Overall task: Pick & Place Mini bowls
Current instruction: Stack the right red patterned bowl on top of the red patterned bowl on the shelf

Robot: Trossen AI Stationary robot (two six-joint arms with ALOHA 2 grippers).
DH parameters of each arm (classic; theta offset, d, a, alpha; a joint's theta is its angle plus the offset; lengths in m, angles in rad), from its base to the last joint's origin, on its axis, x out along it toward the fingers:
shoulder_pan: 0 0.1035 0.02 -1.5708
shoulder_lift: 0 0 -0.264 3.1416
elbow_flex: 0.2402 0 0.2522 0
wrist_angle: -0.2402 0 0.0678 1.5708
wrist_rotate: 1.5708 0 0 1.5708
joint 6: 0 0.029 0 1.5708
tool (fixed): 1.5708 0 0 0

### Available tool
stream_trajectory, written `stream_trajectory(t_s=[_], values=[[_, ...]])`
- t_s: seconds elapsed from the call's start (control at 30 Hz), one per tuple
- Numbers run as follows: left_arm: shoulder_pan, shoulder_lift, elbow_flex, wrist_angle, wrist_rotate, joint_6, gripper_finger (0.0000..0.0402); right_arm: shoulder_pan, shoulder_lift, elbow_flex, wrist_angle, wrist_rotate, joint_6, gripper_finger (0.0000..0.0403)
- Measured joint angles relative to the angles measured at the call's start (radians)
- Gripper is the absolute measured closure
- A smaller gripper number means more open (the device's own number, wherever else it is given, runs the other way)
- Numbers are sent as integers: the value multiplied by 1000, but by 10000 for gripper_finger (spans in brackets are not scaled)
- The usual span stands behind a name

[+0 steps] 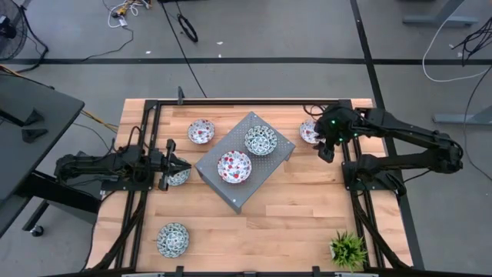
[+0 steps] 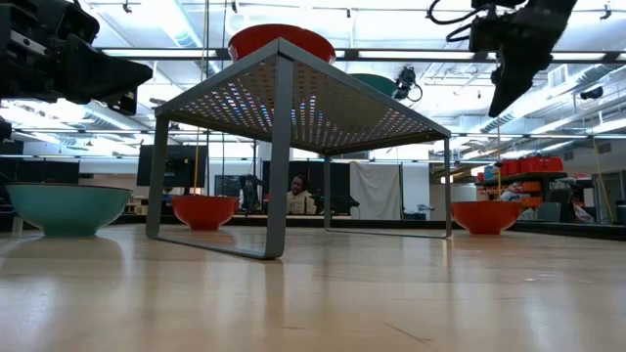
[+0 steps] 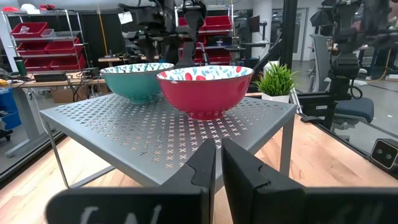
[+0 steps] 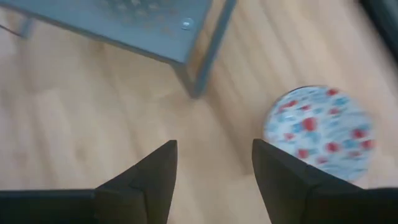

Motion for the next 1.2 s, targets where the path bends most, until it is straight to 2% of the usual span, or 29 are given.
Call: stream_trajectory(t_s=[0.23,0.63,0.77,1.0,1.2], values=[[0,0,0,0,0,0,372,0,0,-24,7,133,-245,195],[0,0,0,0,0,0,372,0,4,-147,130,138,-476,195],[0,0,0,0,0,0,372,0,31,-176,163,144,-520,195],[0,0,0,0,0,0,372,-10,102,-214,183,259,-495,195],[0,0,0,0,0,0,372,-22,119,-258,197,267,-517,195]])
